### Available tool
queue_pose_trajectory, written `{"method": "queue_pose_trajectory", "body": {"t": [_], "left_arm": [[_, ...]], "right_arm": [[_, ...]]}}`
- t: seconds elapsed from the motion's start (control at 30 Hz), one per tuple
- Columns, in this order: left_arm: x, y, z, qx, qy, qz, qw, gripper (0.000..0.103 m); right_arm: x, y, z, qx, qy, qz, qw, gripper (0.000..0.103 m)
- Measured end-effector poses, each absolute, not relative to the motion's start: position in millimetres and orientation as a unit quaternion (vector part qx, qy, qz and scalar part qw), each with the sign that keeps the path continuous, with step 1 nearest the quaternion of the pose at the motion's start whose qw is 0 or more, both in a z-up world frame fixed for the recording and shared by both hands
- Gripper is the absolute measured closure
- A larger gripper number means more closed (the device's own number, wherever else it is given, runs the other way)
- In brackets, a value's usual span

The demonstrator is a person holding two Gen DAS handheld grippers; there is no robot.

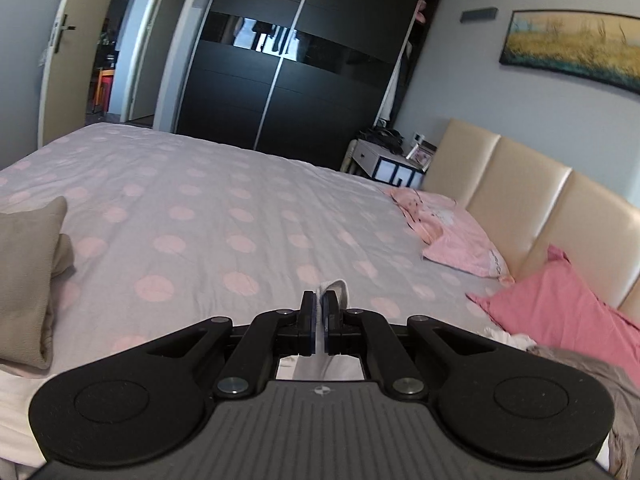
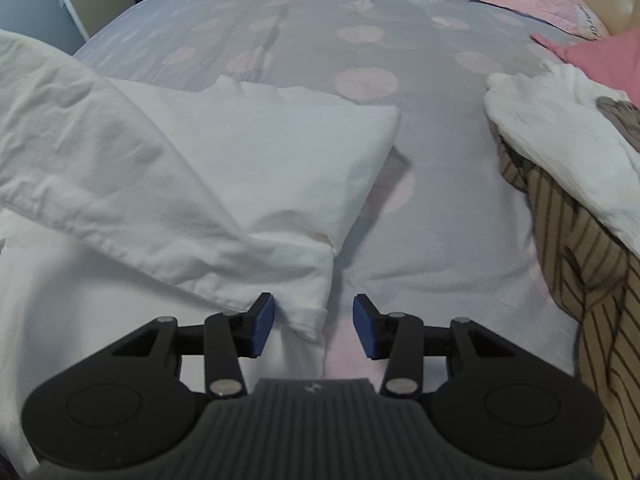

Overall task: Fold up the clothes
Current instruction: 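Grasp the T-shirt side with the right gripper and fold it over the shirt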

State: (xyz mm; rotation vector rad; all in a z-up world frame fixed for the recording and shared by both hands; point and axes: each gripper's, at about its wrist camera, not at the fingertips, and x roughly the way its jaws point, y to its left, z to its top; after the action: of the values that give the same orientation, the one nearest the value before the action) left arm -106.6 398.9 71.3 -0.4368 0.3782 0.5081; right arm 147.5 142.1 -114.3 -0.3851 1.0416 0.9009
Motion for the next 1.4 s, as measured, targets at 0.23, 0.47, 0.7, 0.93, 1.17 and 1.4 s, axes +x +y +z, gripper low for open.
{"method": "queue_pose_trajectory", "body": {"t": [0.23,0.47,0.7,0.93,1.17,1.4], "left_arm": [[-126,415,77,-0.217,0.173,0.269,0.922,0.102],[-134,423,76,-0.231,0.167,0.278,0.918,0.102],[-140,430,70,-0.233,0.185,0.288,0.91,0.102],[-150,455,18,-0.249,0.279,0.335,0.865,0.102],[-155,459,-47,-0.254,0.372,0.345,0.824,0.102],[-159,461,-84,-0.242,0.433,0.339,0.799,0.102]], "right_arm": [[130,161,-122,-0.218,0.466,0.442,0.734,0.056],[117,164,-129,-0.264,0.466,0.453,0.712,0.054],[120,156,-113,-0.243,0.42,0.441,0.755,0.077],[128,146,-116,-0.257,0.436,0.41,0.759,0.093],[133,138,-118,-0.261,0.424,0.373,0.783,0.094],[134,141,-133,-0.275,0.463,0.374,0.755,0.094]]}}
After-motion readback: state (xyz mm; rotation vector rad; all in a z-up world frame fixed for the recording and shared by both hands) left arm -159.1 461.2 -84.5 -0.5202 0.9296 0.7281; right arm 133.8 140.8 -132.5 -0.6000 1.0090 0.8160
